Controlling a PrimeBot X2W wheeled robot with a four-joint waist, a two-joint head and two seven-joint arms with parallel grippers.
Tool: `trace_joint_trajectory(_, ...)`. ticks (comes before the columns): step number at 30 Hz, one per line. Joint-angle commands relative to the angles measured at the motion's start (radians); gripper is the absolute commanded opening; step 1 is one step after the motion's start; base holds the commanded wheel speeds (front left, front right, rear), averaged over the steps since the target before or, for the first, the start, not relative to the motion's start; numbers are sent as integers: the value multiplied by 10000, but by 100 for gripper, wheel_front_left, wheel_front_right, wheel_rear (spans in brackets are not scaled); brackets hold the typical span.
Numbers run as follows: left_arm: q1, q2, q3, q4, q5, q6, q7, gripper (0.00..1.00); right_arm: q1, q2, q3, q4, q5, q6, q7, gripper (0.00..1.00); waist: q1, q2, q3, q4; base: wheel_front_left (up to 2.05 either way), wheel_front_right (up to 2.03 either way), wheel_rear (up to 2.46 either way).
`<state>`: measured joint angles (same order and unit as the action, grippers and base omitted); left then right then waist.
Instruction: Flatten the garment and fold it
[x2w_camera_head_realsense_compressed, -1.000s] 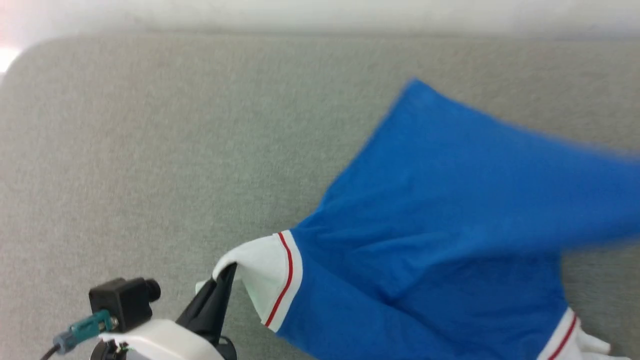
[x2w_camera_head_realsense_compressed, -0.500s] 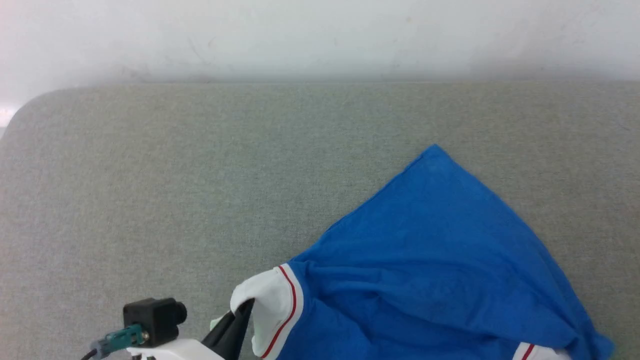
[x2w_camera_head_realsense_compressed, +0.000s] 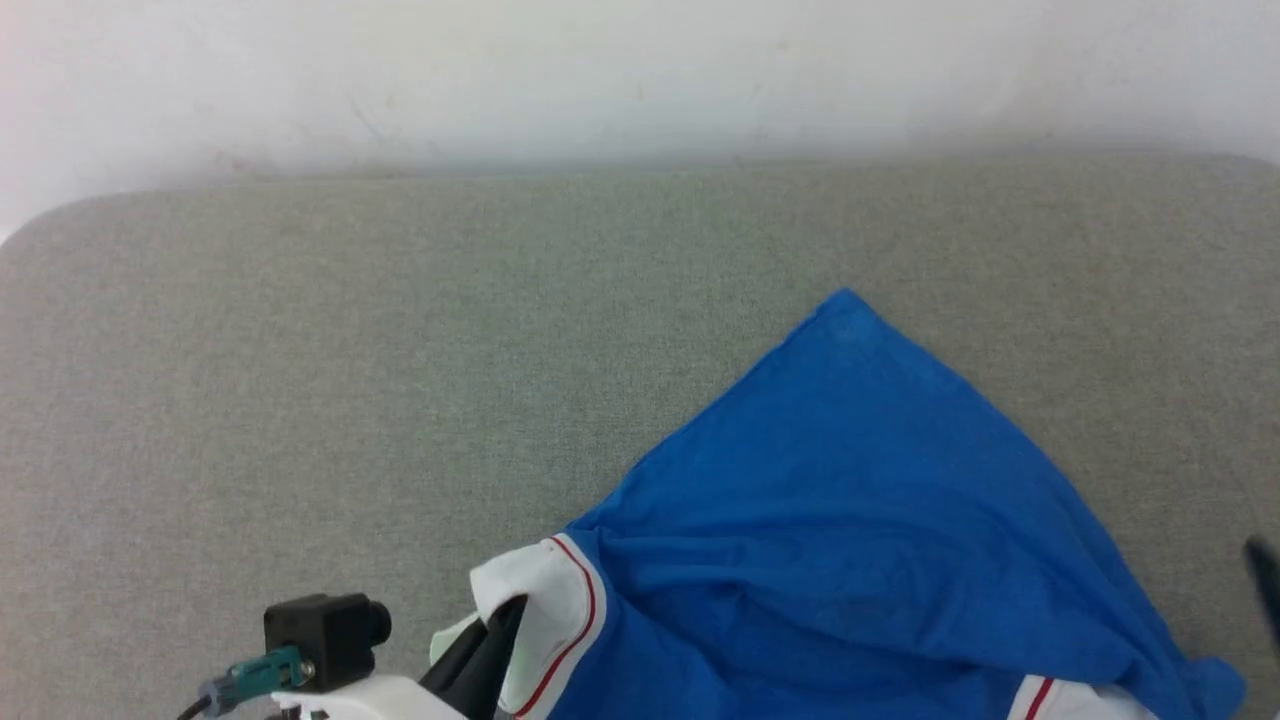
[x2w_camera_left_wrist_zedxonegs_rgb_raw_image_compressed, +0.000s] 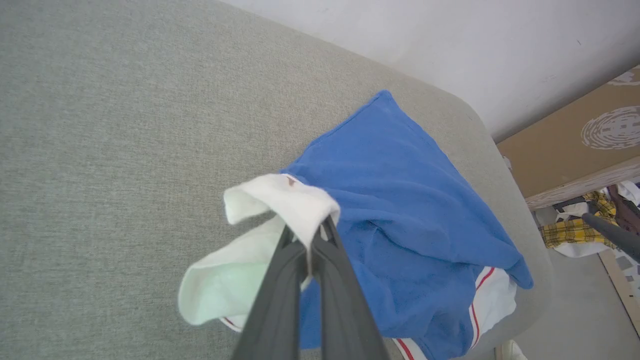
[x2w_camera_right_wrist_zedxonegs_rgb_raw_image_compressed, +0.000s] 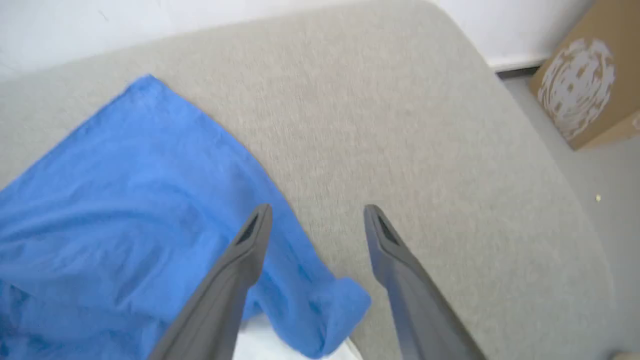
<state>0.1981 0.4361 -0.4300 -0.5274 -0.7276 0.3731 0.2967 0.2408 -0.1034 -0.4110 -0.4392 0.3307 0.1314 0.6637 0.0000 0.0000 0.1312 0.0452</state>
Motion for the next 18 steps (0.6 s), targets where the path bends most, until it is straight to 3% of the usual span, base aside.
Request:
trace_joint_trajectory(1, -167, -49, -14, -31, 124, -68, -75, 0, -334, -153, -19, -184, 37, -7, 95, 100, 0, 0, 329, 191, 0, 0, 0)
trace_joint_trajectory(7, -798, -268, -227, -61, 295, -306, -209, 0, -2853, -1142, 536, -884, -38, -7, 1266, 100, 0, 0, 1221, 741, 0, 0, 0)
trace_joint_trajectory(18, -1825, -720, -694, -5, 625, -635, -380, 0, -6338, -2267, 3381, 2089, -507, -7, 2612, 100, 0, 0, 2853, 1905, 0, 0, 0)
